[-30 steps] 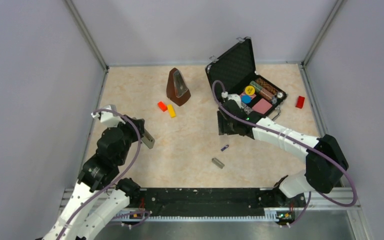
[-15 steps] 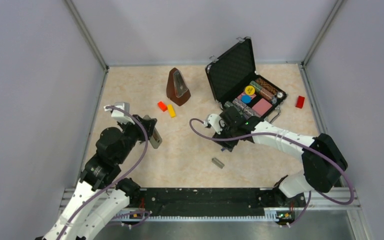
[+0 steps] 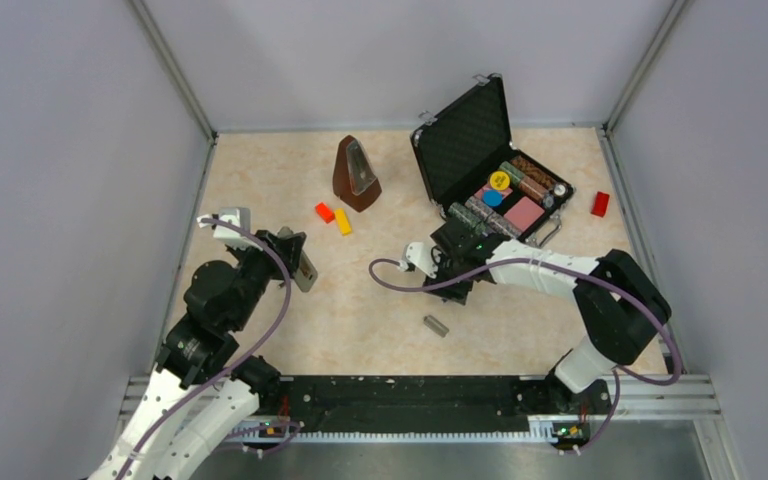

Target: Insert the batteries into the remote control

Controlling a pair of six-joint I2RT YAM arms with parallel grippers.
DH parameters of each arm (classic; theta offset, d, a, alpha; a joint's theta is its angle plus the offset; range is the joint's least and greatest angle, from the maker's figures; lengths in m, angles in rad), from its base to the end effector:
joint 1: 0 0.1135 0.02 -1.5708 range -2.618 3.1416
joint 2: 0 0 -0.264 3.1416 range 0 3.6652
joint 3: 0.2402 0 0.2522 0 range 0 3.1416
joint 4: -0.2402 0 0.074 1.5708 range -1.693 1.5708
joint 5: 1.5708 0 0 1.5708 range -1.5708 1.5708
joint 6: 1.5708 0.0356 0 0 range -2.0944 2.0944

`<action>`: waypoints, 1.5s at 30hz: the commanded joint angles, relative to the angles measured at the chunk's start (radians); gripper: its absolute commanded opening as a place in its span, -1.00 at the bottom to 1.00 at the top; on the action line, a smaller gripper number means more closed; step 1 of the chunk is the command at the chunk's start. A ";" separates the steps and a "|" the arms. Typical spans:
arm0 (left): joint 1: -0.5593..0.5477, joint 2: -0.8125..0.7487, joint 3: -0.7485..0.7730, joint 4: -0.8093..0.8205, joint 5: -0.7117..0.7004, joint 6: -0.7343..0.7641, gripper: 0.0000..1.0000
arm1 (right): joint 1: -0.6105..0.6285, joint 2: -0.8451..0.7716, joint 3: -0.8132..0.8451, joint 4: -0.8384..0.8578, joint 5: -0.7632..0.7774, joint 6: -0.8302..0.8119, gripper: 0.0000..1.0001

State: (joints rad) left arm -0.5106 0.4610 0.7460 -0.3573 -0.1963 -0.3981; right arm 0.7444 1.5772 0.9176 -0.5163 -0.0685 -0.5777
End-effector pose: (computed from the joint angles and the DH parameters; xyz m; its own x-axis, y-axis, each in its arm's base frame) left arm 0.0997 -0.0479 0.3495 -0.1781 -0.3360 -0.9249 0.2610 0.8901 -0.3737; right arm 0.2147 0.2011 0.1737 -0.1890 -0.9149 -0.3568 -0.9532 0.2582 -0.1572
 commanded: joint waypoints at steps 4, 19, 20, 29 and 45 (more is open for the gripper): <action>0.004 0.011 0.015 0.078 -0.015 0.024 -1.00 | 0.018 0.031 0.005 0.112 0.003 -0.081 0.09; 0.004 0.016 0.015 0.074 -0.020 0.037 -1.00 | 0.027 0.110 0.050 0.050 -0.050 -0.036 -0.42; 0.004 0.016 0.017 0.072 -0.021 0.036 -1.00 | 0.028 0.121 0.061 0.044 -0.049 -0.024 -0.48; 0.003 -0.005 0.016 0.047 -0.034 0.029 -1.00 | 0.028 0.159 0.108 -0.003 -0.074 0.036 -1.00; 0.004 0.086 0.012 0.182 0.244 -0.168 -1.00 | 0.025 -0.226 0.290 0.087 0.017 0.623 -1.00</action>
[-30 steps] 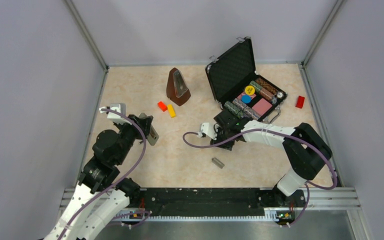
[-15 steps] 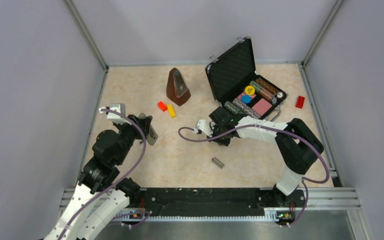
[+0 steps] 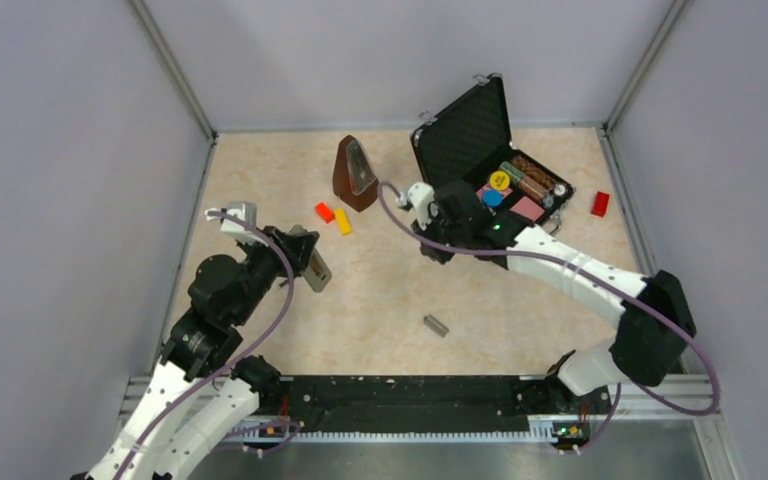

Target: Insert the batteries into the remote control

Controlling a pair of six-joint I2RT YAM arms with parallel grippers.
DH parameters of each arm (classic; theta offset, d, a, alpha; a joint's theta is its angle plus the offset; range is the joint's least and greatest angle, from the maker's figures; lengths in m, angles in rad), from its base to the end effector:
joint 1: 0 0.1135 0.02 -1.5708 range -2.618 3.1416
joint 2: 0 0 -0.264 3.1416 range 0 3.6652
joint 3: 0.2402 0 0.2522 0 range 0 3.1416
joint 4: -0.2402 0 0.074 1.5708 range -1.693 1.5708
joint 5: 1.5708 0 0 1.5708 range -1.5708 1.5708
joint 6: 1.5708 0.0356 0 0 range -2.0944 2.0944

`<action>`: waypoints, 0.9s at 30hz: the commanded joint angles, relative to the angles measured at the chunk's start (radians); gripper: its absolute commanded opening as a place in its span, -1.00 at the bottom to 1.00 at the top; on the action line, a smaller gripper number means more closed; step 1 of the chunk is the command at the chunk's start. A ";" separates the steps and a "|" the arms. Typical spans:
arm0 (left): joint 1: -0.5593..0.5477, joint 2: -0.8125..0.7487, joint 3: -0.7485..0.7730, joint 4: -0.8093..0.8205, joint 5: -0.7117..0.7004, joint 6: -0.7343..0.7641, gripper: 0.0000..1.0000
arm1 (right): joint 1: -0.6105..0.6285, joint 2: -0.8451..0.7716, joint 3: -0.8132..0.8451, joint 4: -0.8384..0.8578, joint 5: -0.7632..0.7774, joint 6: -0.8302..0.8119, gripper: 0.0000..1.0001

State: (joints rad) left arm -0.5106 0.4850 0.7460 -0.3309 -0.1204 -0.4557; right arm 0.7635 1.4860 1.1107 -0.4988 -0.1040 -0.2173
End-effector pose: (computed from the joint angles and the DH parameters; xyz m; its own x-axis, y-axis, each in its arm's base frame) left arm 0.1039 -0.0533 0.3501 -0.2222 -0.3763 -0.8995 0.3150 0.8454 -0.4315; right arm 0.2270 0.2224 0.2587 -0.3824 -0.6628 -0.6438 -0.8380 0.5423 -0.0606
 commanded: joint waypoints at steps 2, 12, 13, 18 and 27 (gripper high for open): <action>0.003 0.114 0.003 0.230 0.250 -0.184 -1.00 | 0.006 -0.196 0.097 0.107 0.079 0.366 -1.00; 0.003 0.387 -0.007 0.570 0.430 -0.596 -1.00 | 0.041 -0.449 0.019 0.305 0.101 0.706 -1.00; 0.003 0.409 -0.002 0.586 0.440 -0.620 -1.00 | 0.059 -0.459 0.014 0.316 0.101 0.711 -1.00; -0.003 0.492 0.049 0.581 0.462 -0.669 -1.00 | 0.160 -0.461 -0.005 0.360 0.141 0.708 -1.00; -0.028 0.536 0.096 0.565 0.455 -0.673 -1.00 | 0.281 -0.407 -0.016 0.385 0.195 0.647 -1.00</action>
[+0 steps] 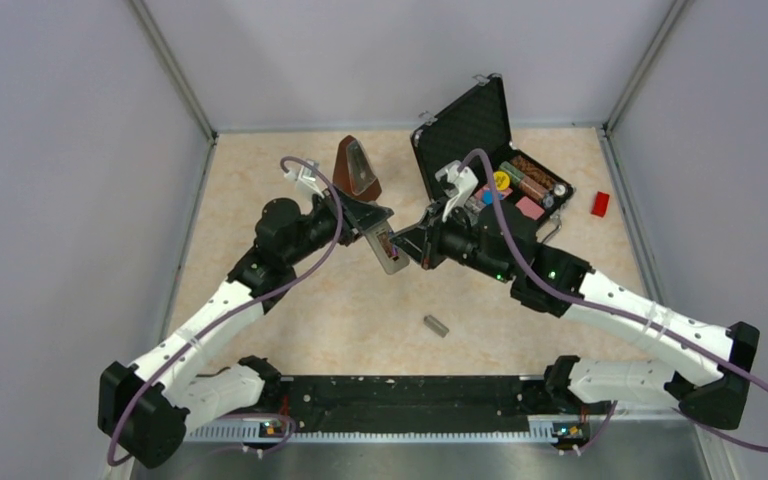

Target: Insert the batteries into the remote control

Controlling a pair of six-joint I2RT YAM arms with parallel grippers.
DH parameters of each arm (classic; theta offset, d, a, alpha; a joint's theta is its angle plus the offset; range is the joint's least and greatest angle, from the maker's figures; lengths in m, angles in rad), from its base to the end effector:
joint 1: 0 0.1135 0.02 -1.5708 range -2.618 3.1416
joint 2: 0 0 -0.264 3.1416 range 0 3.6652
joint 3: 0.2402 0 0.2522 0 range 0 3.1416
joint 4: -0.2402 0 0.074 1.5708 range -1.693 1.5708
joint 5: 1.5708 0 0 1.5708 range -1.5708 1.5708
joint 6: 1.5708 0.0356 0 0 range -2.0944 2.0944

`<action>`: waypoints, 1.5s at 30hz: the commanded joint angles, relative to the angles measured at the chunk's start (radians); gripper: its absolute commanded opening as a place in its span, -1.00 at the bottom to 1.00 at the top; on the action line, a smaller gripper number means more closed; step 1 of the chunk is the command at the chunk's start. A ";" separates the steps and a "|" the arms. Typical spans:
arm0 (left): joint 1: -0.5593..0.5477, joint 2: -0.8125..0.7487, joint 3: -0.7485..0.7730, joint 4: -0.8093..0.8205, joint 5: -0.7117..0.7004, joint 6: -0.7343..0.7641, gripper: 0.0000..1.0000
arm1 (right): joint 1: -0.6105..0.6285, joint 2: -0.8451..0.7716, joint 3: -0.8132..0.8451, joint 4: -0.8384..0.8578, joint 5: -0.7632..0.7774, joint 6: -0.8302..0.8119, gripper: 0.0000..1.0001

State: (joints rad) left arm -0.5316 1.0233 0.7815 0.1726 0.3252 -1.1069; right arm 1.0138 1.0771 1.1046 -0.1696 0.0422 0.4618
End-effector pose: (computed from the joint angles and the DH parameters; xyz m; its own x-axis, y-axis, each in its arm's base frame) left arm 0.2031 -0.1326 0.3311 -0.7020 -0.5703 -0.4266 0.2846 0.3245 -0.9021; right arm 0.1316 0.2085 0.3972 -0.4351 0.1435 -0.8889 -0.7061 0.5581 0.4357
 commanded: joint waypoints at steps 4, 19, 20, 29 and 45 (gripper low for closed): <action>-0.011 -0.001 0.094 -0.028 0.022 -0.004 -1.00 | 0.035 0.018 -0.012 0.067 0.058 -0.059 -1.00; -0.014 -0.003 0.129 -0.138 0.043 0.054 -1.00 | 0.040 0.095 0.010 0.078 0.071 -0.105 -1.00; -0.014 -0.001 0.134 -0.146 0.043 0.061 -1.00 | 0.040 0.099 0.014 0.076 0.076 -0.110 -1.00; -0.014 0.015 0.157 -0.168 0.051 0.078 -1.00 | 0.040 0.127 0.008 0.077 0.084 -0.143 -1.00; -0.012 0.010 0.174 -0.225 0.006 0.078 -1.00 | 0.042 0.114 -0.053 0.044 0.027 -0.177 -1.00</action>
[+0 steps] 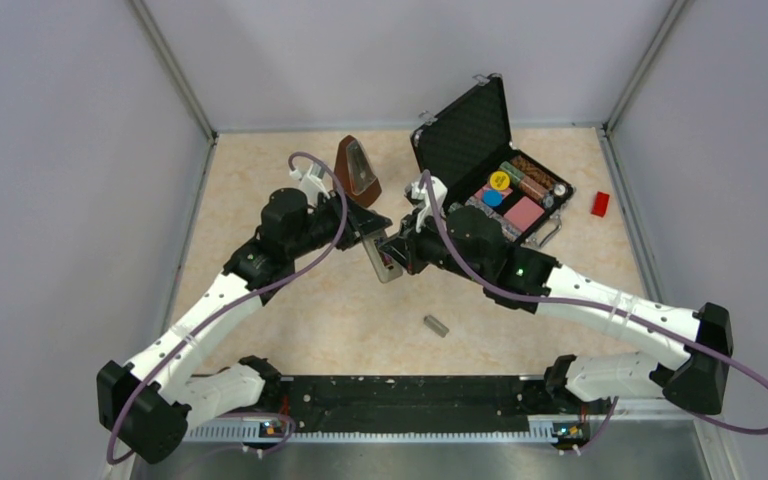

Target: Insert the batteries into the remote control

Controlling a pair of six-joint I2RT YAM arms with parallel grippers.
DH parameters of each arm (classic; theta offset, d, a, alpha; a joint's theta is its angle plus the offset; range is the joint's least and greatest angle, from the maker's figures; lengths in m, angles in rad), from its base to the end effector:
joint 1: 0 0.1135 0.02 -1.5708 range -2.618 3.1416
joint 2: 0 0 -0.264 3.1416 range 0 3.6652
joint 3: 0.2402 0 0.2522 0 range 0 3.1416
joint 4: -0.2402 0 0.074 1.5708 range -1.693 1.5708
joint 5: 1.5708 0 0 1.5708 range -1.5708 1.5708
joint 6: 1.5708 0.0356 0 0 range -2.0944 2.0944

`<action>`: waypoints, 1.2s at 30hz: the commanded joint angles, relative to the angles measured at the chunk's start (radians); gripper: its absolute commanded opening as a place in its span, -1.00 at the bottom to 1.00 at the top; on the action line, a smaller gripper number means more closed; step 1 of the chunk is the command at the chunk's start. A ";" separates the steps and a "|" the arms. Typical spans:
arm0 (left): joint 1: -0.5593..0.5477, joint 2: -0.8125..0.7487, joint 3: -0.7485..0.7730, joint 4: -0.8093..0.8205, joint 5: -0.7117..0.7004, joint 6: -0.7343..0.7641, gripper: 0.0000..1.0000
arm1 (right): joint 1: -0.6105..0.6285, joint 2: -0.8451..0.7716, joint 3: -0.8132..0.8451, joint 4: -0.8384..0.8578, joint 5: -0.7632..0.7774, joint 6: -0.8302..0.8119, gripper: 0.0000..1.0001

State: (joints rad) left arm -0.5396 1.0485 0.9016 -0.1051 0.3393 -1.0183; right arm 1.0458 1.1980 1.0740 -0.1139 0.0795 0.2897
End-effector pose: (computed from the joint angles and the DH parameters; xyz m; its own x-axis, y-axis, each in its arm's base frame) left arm 0.2029 -0.1353 0.3390 -0.7601 -0.4804 -0.4376 0.2173 0.4467 -0.8679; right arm 0.1432 0.2415 0.3628 -0.3486 -0.0336 -0.9367 -0.7558 0.6011 0.2597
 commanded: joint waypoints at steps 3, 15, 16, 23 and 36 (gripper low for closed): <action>-0.004 -0.026 0.040 0.067 -0.026 -0.022 -1.00 | 0.011 -0.011 -0.031 -0.017 -0.011 0.015 -1.00; -0.002 -0.030 0.030 0.066 -0.026 -0.016 -1.00 | 0.010 -0.019 -0.008 -0.019 0.011 0.071 -0.59; -0.002 -0.033 0.030 0.064 -0.027 -0.014 -1.00 | 0.010 -0.021 -0.003 -0.020 0.015 0.072 -0.56; -0.003 -0.037 0.031 0.046 -0.034 0.004 -1.00 | 0.010 -0.052 0.016 -0.024 0.015 0.087 -0.37; -0.003 -0.054 0.023 0.056 -0.042 0.023 -1.00 | 0.001 -0.143 0.035 -0.078 0.087 0.255 0.50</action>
State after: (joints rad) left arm -0.5396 1.0267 0.9016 -0.1276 0.2974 -1.0161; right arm 1.0470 1.0977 1.0550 -0.1833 0.1276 0.4507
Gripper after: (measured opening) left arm 0.335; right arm 0.685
